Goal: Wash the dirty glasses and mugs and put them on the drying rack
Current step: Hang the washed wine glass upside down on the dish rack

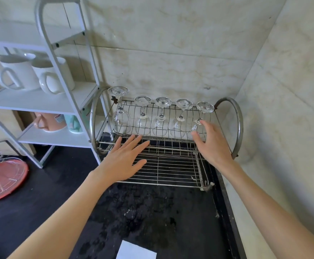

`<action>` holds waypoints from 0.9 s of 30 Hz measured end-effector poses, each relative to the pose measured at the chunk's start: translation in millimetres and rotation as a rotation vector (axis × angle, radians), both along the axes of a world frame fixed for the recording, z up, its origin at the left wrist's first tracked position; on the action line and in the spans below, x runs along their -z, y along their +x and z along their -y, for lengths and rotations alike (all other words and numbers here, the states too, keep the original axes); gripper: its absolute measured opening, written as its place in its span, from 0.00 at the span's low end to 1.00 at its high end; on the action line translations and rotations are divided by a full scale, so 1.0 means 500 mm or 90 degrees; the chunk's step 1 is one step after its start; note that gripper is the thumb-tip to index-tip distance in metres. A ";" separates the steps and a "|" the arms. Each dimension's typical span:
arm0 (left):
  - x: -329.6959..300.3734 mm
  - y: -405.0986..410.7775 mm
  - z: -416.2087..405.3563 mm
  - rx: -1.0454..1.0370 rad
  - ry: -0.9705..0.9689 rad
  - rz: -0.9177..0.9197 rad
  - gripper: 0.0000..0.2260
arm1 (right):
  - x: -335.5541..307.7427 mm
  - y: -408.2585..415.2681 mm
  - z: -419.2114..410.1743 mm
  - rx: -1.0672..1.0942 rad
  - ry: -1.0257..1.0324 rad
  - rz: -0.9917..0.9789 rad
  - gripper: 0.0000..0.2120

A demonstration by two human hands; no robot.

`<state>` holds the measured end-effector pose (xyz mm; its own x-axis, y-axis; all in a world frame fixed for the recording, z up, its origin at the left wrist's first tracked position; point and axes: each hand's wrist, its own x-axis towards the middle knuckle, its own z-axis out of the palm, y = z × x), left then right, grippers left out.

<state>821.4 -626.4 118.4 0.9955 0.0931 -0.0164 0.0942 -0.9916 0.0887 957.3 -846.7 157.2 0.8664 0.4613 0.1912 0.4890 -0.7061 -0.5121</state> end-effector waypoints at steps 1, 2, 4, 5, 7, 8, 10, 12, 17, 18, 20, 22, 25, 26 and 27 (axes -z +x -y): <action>-0.010 0.002 0.004 0.003 -0.008 0.004 0.28 | -0.011 -0.017 -0.004 -0.012 -0.013 0.009 0.25; -0.022 -0.009 0.011 0.006 -0.010 0.017 0.28 | -0.022 -0.043 -0.007 -0.027 -0.025 0.027 0.26; -0.045 -0.053 0.026 -0.001 -0.014 0.054 0.28 | -0.035 -0.106 -0.015 -0.061 -0.057 0.065 0.27; -0.051 -0.084 0.034 -0.011 -0.018 0.071 0.28 | -0.037 -0.141 -0.021 -0.077 -0.073 0.078 0.28; -0.053 -0.165 0.051 -0.038 -0.038 0.091 0.28 | -0.029 -0.220 -0.031 -0.109 -0.102 0.083 0.29; -0.047 -0.213 0.056 -0.055 -0.052 0.095 0.28 | -0.020 -0.263 -0.037 -0.129 -0.111 0.081 0.30; -0.025 -0.319 0.065 -0.093 -0.077 0.093 0.30 | 0.004 -0.353 -0.049 -0.171 -0.126 0.066 0.30; 0.005 -0.432 0.073 -0.126 -0.083 0.090 0.37 | 0.033 -0.446 -0.057 -0.219 -0.144 0.053 0.31; 0.056 -0.701 0.086 -0.248 -0.098 0.092 0.42 | 0.083 -0.664 -0.078 -0.364 -0.182 0.019 0.32; 0.056 -0.751 0.086 -0.273 -0.099 0.092 0.43 | 0.087 -0.704 -0.089 -0.393 -0.180 0.015 0.33; 0.052 -0.843 0.077 -0.324 -0.092 0.087 0.45 | 0.094 -0.776 -0.119 -0.453 -0.173 0.010 0.34; 0.044 -0.924 0.062 -0.386 -0.087 0.086 0.46 | 0.097 -0.843 -0.161 -0.519 -0.166 0.020 0.35; 0.048 -1.031 0.039 -0.473 -0.075 0.081 0.45 | 0.098 -0.942 -0.238 -0.614 -0.144 0.019 0.37; 0.051 -1.065 0.030 -0.500 -0.073 0.082 0.44 | 0.100 -0.973 -0.268 -0.644 -0.121 0.019 0.39; 0.056 -1.098 0.018 -0.527 -0.071 0.080 0.44 | 0.100 -1.004 -0.298 -0.666 -0.103 0.019 0.40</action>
